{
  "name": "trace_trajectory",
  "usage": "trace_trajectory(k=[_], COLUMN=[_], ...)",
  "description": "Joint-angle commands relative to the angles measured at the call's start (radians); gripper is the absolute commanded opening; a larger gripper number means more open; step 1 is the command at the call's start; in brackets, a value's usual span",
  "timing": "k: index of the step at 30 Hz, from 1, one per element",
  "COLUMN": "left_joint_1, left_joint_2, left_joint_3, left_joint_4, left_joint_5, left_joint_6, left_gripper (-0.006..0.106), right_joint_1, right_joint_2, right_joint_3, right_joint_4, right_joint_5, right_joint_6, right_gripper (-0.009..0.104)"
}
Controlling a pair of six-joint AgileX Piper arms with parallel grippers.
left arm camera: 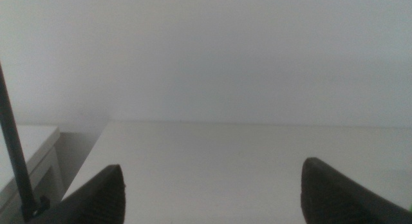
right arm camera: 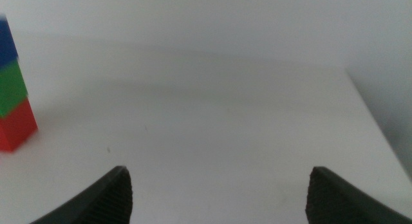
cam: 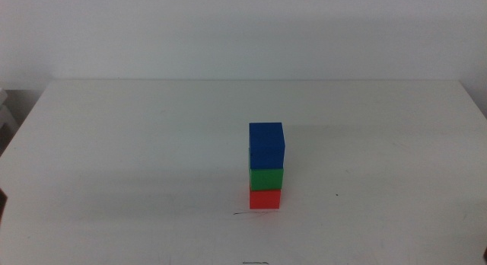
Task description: Stack red cubes first, then green, then blue cubes in a specific spot.
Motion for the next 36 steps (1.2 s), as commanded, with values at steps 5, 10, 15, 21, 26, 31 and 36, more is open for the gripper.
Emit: trace_trajectory(k=[5, 10, 15, 21, 26, 31, 36], left_joint_1=[-0.001, -0.001, -0.001, -0.001, -0.001, -0.001, -0.001], left_joint_2=[0.014, 0.014, 0.014, 0.014, 0.014, -0.042, -0.102], left_joint_3=[0.094, 0.178, 0.237, 0.241, 0.241, 0.241, 0.241], left_joint_4=[-0.015, -0.015, -0.014, -0.011, 0.015, 0.015, 0.015], left_joint_5=[-0.232, -0.264, -0.271, -0.269, -0.262, -0.263, -0.264], left_joint_6=[-0.008, -0.008, -0.008, -0.008, -0.008, -0.008, -0.008], left_gripper=[0.093, 0.093, 0.093, 0.093, 0.093, 0.093, 0.093], right_joint_1=[-0.009, -0.009, -0.009, -0.009, -0.009, -0.008, -0.008], right_joint_2=[-0.017, -0.017, -0.017, -0.017, -0.017, -0.017, -0.017], right_joint_3=[0.031, 0.056, 0.056, 0.056, 0.056, 0.056, 0.056], right_joint_4=[-0.012, -0.012, -0.012, -0.012, -0.012, -0.012, -0.012], right_joint_5=[-0.088, -0.138, -0.158, -0.157, -0.157, -0.157, -0.157], right_joint_6=[-0.009, -0.009, -0.009, -0.009, -0.009, -0.009, -0.009], right_gripper=[0.083, 0.083, 0.083, 0.083, 0.083, 0.083, 0.083])
